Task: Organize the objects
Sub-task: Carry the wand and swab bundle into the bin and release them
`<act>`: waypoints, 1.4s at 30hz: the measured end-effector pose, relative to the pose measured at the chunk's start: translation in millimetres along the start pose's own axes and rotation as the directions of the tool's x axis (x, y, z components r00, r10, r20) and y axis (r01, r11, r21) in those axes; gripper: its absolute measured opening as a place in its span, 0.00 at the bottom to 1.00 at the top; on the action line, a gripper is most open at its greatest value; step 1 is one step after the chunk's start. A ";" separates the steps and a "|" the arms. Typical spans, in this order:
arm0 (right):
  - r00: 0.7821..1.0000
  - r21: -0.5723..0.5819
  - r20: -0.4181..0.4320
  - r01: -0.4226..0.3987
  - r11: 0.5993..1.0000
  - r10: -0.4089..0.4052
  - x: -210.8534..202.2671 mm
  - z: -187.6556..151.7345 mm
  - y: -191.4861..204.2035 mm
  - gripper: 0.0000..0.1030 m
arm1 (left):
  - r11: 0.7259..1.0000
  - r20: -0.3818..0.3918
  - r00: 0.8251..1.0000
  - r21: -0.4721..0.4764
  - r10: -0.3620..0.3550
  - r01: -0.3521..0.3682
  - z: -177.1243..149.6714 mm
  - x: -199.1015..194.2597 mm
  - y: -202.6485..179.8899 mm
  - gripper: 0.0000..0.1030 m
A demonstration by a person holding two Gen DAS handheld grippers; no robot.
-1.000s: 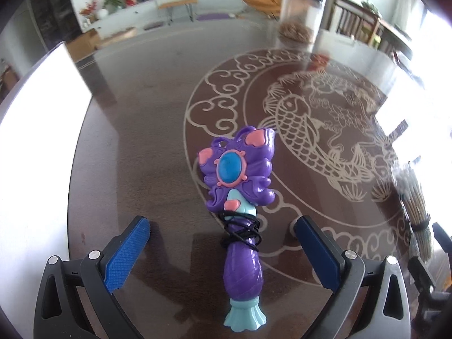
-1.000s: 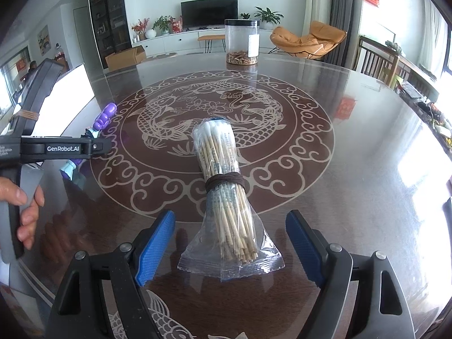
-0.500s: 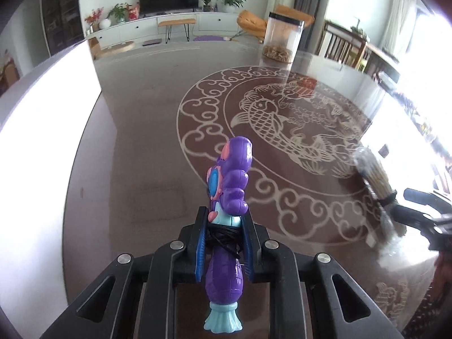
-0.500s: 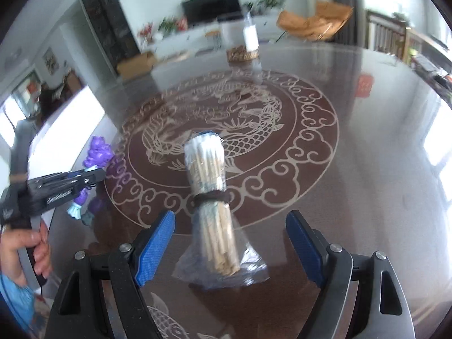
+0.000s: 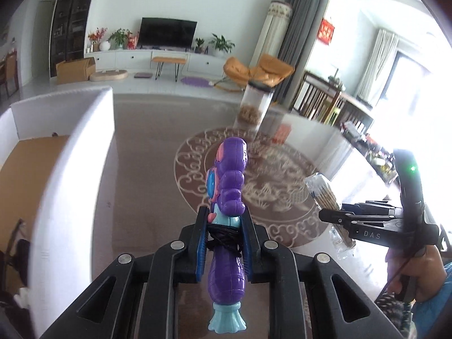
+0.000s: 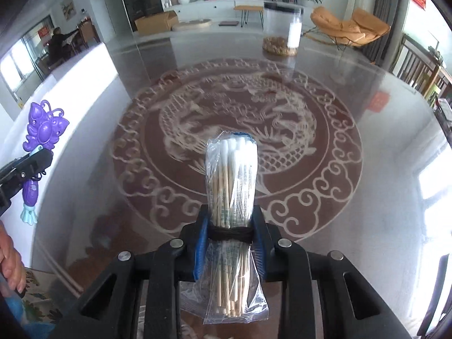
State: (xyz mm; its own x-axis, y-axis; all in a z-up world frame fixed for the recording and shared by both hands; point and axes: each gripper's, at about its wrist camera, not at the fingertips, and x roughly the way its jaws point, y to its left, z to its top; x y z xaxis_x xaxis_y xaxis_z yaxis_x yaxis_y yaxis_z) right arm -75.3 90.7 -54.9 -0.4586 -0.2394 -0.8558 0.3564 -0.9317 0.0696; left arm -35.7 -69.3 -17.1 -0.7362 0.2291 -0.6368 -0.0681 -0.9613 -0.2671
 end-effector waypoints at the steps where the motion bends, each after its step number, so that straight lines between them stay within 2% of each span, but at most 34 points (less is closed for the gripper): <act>1: 0.999 -0.007 0.023 -0.022 1.000 0.022 -16.6 6.2 9.0 0.28 | 1.000 0.012 1.000 -0.011 -0.009 0.009 6.4 -10.6 4.7 0.20; 4: 0.991 -0.060 0.081 -0.101 0.993 0.106 -54.9 24.6 48.0 0.28 | 0.999 0.057 0.998 -0.044 -0.001 0.004 20.2 -53.3 26.7 0.20; 7: 0.965 -0.124 0.117 -0.222 0.967 0.236 -79.2 41.9 102.7 0.28 | 0.995 0.069 0.994 -0.073 0.080 -0.075 27.4 -88.3 62.1 0.20; 9: 0.928 -0.151 0.118 -0.336 0.930 0.354 -85.6 52.9 145.7 0.28 | 0.982 0.047 0.986 -0.111 0.161 -0.155 25.3 -104.8 95.5 0.20; 10: 0.903 -0.166 0.105 -0.398 0.902 0.417 -85.8 59.2 172.9 0.28 | 0.973 0.034 0.979 -0.125 0.201 -0.195 23.1 -110.6 110.4 0.20; 11: 0.884 -0.180 0.091 -0.438 0.881 0.458 -85.3 63.2 193.5 0.28 | 0.957 0.013 0.967 -0.146 0.256 -0.252 18.8 -118.8 131.7 0.20; 13: 0.846 -0.215 0.044 -0.511 0.832 0.531 -82.0 67.2 242.8 0.28 | 0.932 -0.031 0.949 -0.180 0.313 -0.313 11.3 -128.3 162.4 0.20; 15: 0.837 -0.256 0.005 -0.528 0.810 0.547 -75.0 67.3 281.2 0.28 | 0.911 -0.058 0.931 -0.190 0.361 -0.365 5.2 -133.4 187.4 0.20; 18: 0.855 -0.304 -0.055 -0.507 0.807 0.516 -51.1 64.6 330.4 0.28 | 0.880 -0.157 0.902 -0.204 0.403 -0.428 -1.8 -121.8 221.0 0.20; 20: 0.870 -0.316 -0.109 -0.489 0.813 0.481 -30.4 60.2 350.0 0.30 | 0.846 -0.232 0.871 -0.230 0.433 -0.482 -8.1 -113.7 239.7 0.25; 21: 0.872 -0.310 -0.142 -0.489 0.816 0.469 -21.1 56.8 355.1 0.39 | 0.836 -0.253 0.864 -0.242 0.436 -0.492 -11.3 -111.7 244.5 0.29; 22: 0.867 -0.294 -0.172 -0.498 0.816 0.468 -13.4 52.5 357.2 0.46 | 0.831 -0.262 0.863 -0.254 0.433 -0.494 -14.5 -110.6 247.5 0.43; 23: 0.862 -0.283 -0.178 -0.507 0.814 0.475 -11.4 49.8 355.9 0.57 | 0.825 -0.259 0.860 -0.263 0.439 -0.501 -23.5 -111.1 245.6 0.57; 24: 0.862 -0.279 -0.171 -0.506 0.816 0.476 -12.7 47.6 353.1 0.60 | 0.817 -0.252 0.854 -0.263 0.455 -0.513 -25.2 -112.8 244.0 0.65; 25: 0.869 -0.288 -0.160 -0.495 0.820 0.469 -16.7 46.9 349.0 0.60 | 0.810 -0.241 0.847 -0.259 0.473 -0.526 -25.5 -113.8 240.4 0.79; 27: 0.875 -0.303 -0.142 -0.483 0.821 0.462 -25.4 48.1 341.4 0.61 | 0.806 -0.186 0.841 -0.243 0.508 -0.540 -23.1 -120.0 231.3 0.88; 28: 0.882 -0.313 -0.125 -0.469 0.826 0.454 -30.6 52.3 337.9 0.62 | 0.796 -0.155 0.829 -0.230 0.538 -0.560 -20.9 -125.0 227.3 0.92; 30: 0.900 -0.338 -0.084 -0.430 0.837 0.429 -43.0 58.4 331.3 0.75 | 0.748 -0.124 0.774 -0.201 0.621 -0.632 -16.2 -129.3 216.5 0.96; 32: 0.917 -0.370 -0.046 -0.383 0.846 0.395 -53.5 65.5 329.1 0.81 | 0.701 -0.109 0.725 -0.197 0.680 -0.686 -8.9 -133.5 201.1 0.98; 34: 0.928 -0.390 -0.033 -0.354 0.850 0.372 -64.3 65.8 326.9 0.83 | 0.660 -0.150 0.691 -0.211 0.707 -0.721 -6.9 -145.0 202.2 0.98; 36: 0.933 -0.399 -0.035 -0.342 0.851 0.358 -62.7 67.4 323.2 0.83 | 0.590 -0.197 0.628 -0.220 0.753 -0.777 -0.4 -148.2 197.8 0.98; 37: 0.936 -0.401 -0.037 -0.335 0.853 0.350 -62.0 67.3 320.1 0.83 | 0.572 -0.204 0.611 -0.222 0.765 -0.790 -0.4 -149.7 195.5 0.98; 38: 0.937 -0.402 -0.040 -0.332 0.854 0.346 -58.9 69.9 317.3 0.83 | 0.572 -0.200 0.611 -0.223 0.766 -0.789 2.2 -152.8 194.6 0.98; 40: 0.941 -0.403 -0.048 -0.326 0.855 0.336 -57.5 68.0 310.7 0.83 | 0.599 -0.202 0.639 -0.226 0.742 -0.768 0.7 -152.0 191.5 0.98; 42: 0.944 -0.400 -0.052 -0.320 0.859 0.327 -54.6 67.5 307.6 0.83 | 0.612 -0.233 0.653 -0.228 0.721 -0.757 -2.6 -147.9 189.7 0.98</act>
State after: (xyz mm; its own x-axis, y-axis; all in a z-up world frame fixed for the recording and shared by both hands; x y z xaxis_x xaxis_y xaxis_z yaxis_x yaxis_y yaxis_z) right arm 4.5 -201.2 47.8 -0.2737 -0.5160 -0.8117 0.7783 -0.6146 0.1283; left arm 62.1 -285.2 24.6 -0.3730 -0.5080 -0.7764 0.6697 -0.7266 0.1536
